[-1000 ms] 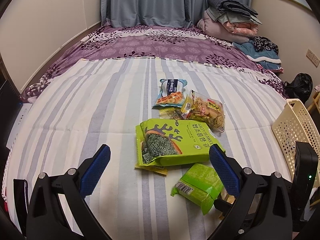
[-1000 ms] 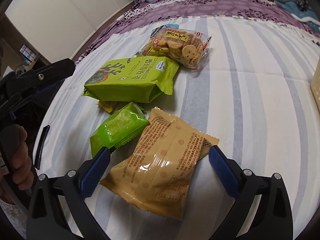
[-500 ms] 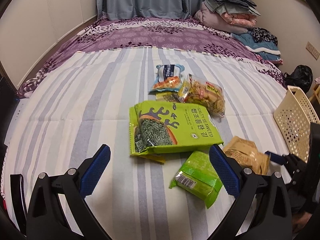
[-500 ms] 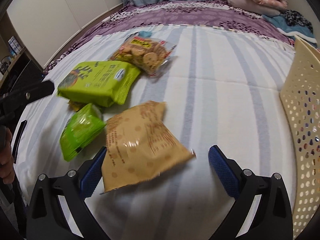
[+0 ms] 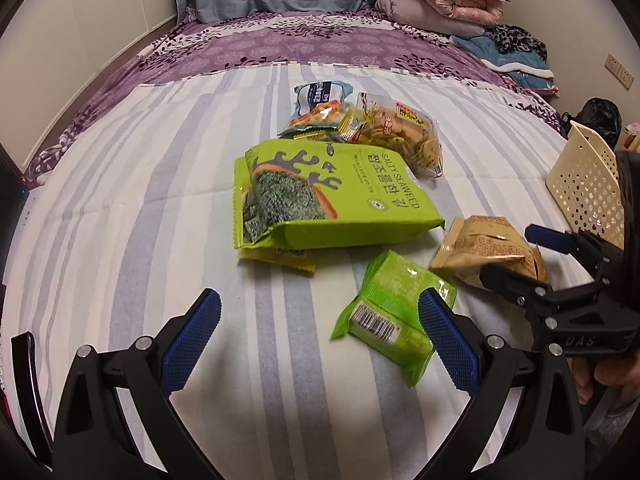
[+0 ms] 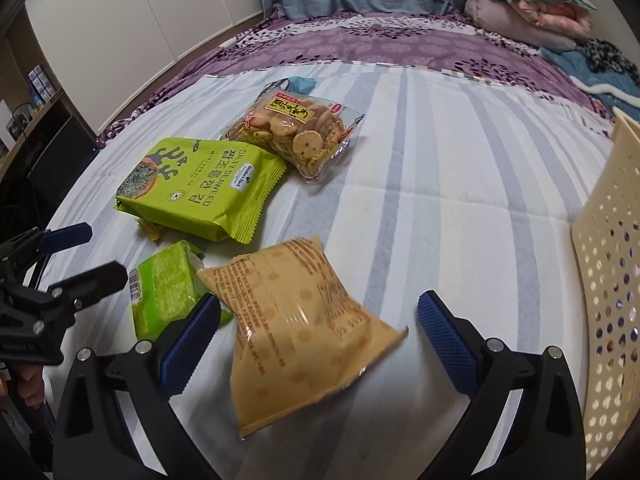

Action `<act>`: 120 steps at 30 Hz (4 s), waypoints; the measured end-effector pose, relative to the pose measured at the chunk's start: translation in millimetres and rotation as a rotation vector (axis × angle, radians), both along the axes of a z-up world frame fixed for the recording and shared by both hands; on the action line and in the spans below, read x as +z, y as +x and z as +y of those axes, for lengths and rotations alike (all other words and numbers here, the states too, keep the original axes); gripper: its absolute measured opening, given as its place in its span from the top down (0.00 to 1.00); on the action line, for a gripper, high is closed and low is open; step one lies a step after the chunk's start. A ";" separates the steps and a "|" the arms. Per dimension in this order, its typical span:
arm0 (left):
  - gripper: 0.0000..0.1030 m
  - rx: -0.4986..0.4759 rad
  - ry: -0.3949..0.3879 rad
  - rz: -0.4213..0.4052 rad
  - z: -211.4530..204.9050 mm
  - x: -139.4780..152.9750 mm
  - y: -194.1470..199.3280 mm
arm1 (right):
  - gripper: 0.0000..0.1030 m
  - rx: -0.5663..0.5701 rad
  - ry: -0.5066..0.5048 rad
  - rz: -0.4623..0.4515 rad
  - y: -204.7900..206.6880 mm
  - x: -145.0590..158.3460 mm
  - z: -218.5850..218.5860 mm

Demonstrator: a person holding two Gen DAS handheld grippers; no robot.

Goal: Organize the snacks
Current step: 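Grasp the tan cookie bag with the right gripper while the left grasps the green pack, then lower the tan cookie bag into the basket and open the right gripper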

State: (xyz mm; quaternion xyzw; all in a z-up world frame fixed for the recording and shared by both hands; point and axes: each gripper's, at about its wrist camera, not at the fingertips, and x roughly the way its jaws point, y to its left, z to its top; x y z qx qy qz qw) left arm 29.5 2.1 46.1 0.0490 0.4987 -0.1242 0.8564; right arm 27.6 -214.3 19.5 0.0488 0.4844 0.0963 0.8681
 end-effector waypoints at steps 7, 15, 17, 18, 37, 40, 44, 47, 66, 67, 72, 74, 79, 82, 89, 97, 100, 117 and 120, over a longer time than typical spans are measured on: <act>0.03 -0.039 0.013 0.026 -6.1 -11.1 -3.7 | 0.21 0.028 -0.006 0.007 6.5 -6.7 3.0; 0.03 -0.110 0.022 0.027 -25.6 -18.6 -2.2 | 0.29 -0.001 -0.018 -0.019 -3.9 -4.0 -6.0; 0.03 -0.129 0.024 0.032 -31.9 -20.7 -2.2 | 0.29 -0.022 -0.029 -0.025 -6.6 -3.1 -10.1; 0.03 -0.148 0.019 0.036 -35.4 -22.4 -2.4 | 0.29 -0.029 -0.028 -0.025 -8.0 -2.7 -12.5; 0.35 -0.186 0.007 0.014 -44.7 -30.7 -6.8 | 0.35 -0.048 -0.010 -0.031 -12.2 -4.8 -18.4; 0.35 -0.181 -0.004 0.007 -43.5 -25.7 -10.6 | 0.38 -0.049 -0.013 -0.047 -13.7 -0.7 -17.8; 0.36 -0.180 -0.024 -0.009 -42.9 -16.3 -14.7 | 0.40 -0.052 -0.018 -0.052 -15.6 1.9 -17.0; 0.36 -0.188 -0.028 -0.027 -45.1 -7.8 -17.3 | 0.40 -0.060 -0.006 -0.063 -18.4 6.5 -19.4; 0.38 -0.203 -0.024 -0.069 -53.6 9.0 -24.3 | 0.40 -0.091 0.043 -0.163 -35.3 49.9 -30.0; 0.38 -0.204 -0.024 -0.072 -54.3 10.3 -24.4 | 0.40 -0.094 0.046 -0.170 -36.5 52.2 -31.3; 0.38 -0.208 -0.024 -0.083 -58.0 15.3 -24.5 | 0.46 -0.117 0.069 -0.200 -42.7 66.6 -40.6; 0.38 -0.211 -0.023 -0.087 -59.3 16.9 -24.9 | 0.46 -0.125 0.070 -0.212 -45.6 71.3 -44.7; 0.38 -0.222 -0.022 -0.099 -64.1 22.7 -27.5 | 0.46 -0.143 0.077 -0.243 -53.3 82.5 -52.9; 0.38 -0.226 -0.022 -0.107 -66.6 26.3 -28.5 | 0.46 -0.162 0.085 -0.272 -59.7 92.3 -60.6; 0.38 -0.240 -0.021 -0.120 -73.4 32.3 -30.1 | 0.46 -0.215 0.096 -0.338 -74.1 114.3 -83.2; 0.38 -0.268 -0.024 -0.136 -85.7 40.0 -33.5 | 0.46 -0.321 0.077 -0.396 -94.9 130.0 -122.3; 0.38 -0.279 -0.026 -0.140 -90.0 42.6 -33.4 | 0.46 -0.377 0.070 -0.392 -101.4 127.6 -141.2; 0.38 -0.327 -0.027 -0.175 -117.4 61.7 -37.8 | 0.46 -0.613 0.038 -0.385 -152.5 114.4 -224.0; 0.38 -0.335 -0.027 -0.184 -123.4 67.0 -37.5 | 0.45 -0.634 0.051 -0.377 -156.3 110.0 -230.9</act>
